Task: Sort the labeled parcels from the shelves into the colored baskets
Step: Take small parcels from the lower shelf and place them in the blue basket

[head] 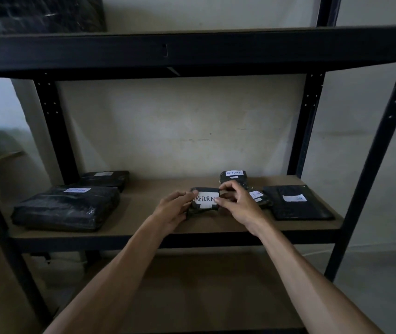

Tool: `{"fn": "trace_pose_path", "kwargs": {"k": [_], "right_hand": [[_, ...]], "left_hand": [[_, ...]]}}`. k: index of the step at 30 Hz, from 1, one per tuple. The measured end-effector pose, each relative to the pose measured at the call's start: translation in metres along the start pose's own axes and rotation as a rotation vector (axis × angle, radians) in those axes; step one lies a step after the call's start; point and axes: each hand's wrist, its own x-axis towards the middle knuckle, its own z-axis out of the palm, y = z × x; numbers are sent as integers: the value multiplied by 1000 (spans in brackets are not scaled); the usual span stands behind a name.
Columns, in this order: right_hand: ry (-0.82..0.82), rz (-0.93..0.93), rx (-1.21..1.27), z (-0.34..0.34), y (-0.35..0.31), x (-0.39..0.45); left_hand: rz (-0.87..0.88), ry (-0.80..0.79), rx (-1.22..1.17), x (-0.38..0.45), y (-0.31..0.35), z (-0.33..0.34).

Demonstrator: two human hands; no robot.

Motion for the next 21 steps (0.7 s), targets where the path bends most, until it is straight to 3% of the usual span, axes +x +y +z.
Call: {"fn": "trace_pose_path", "kwargs": {"k": [7, 13, 21], "right_hand": [[-30, 183, 388, 5, -24, -7], [-46, 329, 363, 2, -105, -8], [-186, 577, 437, -11, -257, -34]], "left_hand": [[-119, 36, -152, -8, 19, -2], [-261, 62, -207, -44, 94, 3], [-400, 177, -149, -129, 224, 15]]}}
